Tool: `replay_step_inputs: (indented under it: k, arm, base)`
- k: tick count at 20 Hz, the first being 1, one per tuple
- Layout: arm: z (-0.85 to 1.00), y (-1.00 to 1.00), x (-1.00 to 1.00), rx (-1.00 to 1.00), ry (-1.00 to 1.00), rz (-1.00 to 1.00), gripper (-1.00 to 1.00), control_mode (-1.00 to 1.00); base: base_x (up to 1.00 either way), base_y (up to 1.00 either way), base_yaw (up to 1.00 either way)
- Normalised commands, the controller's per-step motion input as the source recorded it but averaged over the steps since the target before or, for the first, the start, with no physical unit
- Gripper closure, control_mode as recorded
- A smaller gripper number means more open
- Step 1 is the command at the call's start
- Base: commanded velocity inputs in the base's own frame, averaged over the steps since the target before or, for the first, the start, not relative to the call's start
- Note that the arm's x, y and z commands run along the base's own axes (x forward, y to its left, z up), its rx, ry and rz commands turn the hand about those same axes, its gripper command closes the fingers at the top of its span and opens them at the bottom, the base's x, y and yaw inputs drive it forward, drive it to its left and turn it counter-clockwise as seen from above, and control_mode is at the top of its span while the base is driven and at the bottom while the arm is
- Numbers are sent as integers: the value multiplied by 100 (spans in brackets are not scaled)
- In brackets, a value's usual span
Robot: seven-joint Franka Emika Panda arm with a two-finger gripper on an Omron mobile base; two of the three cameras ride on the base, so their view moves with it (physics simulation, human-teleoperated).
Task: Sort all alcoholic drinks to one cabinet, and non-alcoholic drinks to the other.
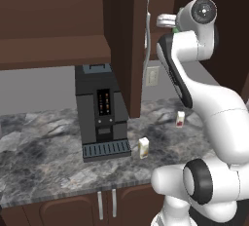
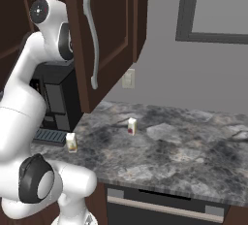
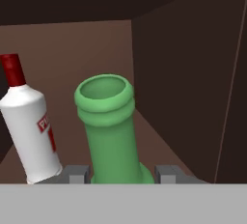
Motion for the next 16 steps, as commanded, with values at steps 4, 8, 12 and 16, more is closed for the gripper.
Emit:
replay_step_inputs:
  k: [4,8,12,16]
  arm:
    - [0,0,14,0,-2,0,100,-100]
    - [0,0,18,0,-2,0,100,-100]
    - [0,0,19,0,-1,0,100,-100]
    - [0,0,19,0,0,0,100,-100]
  base:
    - [0,0,0]
    - [0,0,0]
    - [0,0,0]
    - [0,0,0]
